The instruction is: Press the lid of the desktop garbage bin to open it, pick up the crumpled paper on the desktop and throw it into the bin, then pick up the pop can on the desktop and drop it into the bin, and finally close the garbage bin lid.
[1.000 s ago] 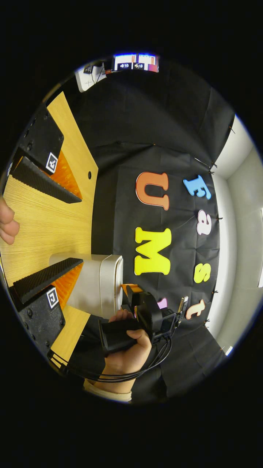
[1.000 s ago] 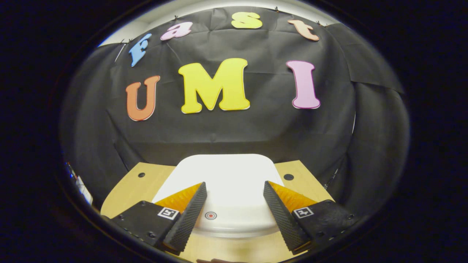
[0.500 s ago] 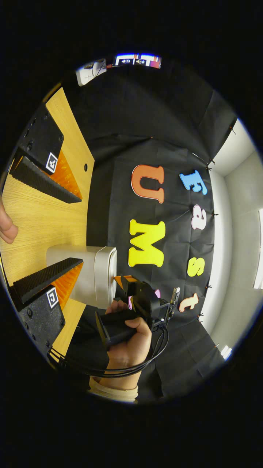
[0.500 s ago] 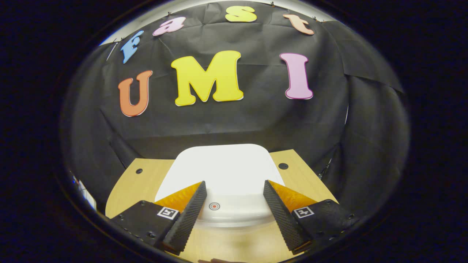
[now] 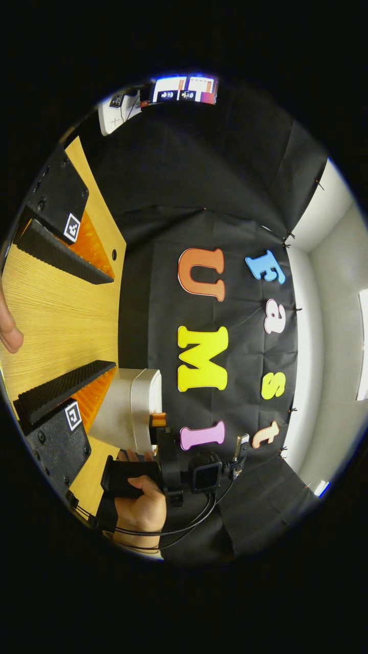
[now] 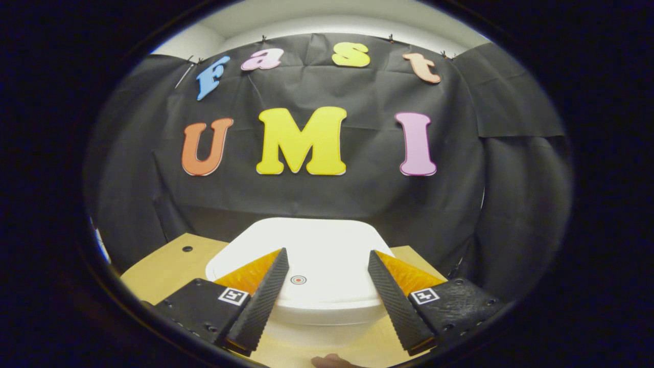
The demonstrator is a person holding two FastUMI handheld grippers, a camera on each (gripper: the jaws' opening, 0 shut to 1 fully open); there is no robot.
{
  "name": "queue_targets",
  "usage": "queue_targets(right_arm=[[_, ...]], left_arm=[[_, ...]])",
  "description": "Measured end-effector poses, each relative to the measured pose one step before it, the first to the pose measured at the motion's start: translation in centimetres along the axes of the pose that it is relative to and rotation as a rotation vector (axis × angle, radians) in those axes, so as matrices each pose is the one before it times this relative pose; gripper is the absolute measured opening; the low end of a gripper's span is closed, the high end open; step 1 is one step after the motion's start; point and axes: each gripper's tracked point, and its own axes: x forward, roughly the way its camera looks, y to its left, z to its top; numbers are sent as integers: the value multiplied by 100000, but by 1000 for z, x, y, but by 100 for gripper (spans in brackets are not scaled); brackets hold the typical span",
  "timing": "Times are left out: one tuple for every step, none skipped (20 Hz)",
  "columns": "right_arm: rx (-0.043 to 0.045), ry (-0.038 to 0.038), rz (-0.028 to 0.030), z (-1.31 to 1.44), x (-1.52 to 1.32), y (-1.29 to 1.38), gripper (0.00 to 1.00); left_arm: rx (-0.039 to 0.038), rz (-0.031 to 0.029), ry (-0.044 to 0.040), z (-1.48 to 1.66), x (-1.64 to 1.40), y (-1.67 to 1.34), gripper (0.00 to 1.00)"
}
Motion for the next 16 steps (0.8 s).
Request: queue_targets(right_arm=[[542, -871, 494, 235, -251, -53, 99], [296, -1870, 30, -87, 10, 33, 100], [-657, -2961, -111, 392, -163, -7, 99], [2289, -3210, 193, 357, -153, -18, 99], [2875, -1860, 1038, -49, 41, 29, 98], [1829, -3086, 1452, -70, -260, 43, 97], [-210, -4236, 1120, 75, -163, 38, 94], [-768, -3912, -96, 41, -382, -214, 97], [-718, -4019, -713, 153, -581, -352, 95], [-460, -2692, -891, -99, -773, -204, 97], [-818, -1762, -149, -103, -944, -190, 94], [-1166, -1740, -629, 58, -1145, -193, 94], [-854, -1402, -1853, -74, -1008, -476, 99], [-831, -2772, -1388, 297, -1002, -656, 95], [-1670, -2550, 546, 11, -805, 58, 96], [-1541, -1198, 1298, -38, -897, 145, 95]], left_arm=[[9, -342, -359, 52, -44, -90, 96], [-86, -459, -125, -38, 100, -97, 96], [20, -116, 102, -47, 49, 0, 96], [238, 72, 181, 17, 4, 116, 96], [249, 290, -95, -16, -58, 59, 96], [7, 191, -231, 136, 30, 63, 96], [-498, -165, -216, 51, 6, -94, 96], [-1126, -1152, 109, -66, 64, -374, 96], [-822, -1786, -22, -100, 67, -463, 96], [-134, -1081, 479, -242, 121, -267, 96], [475, 724, 130, -84, 36, 237, 96], [774, 1015, -97, 63, 12, 250, 96], [520, 840, 105, -105, 108, 228, 96], [358, 303, 641, -253, 50, -72, 96], [-27, 59, 532, -126, 70, -52, 100], [-29, -68, 578, -120, 124, -143, 100]])
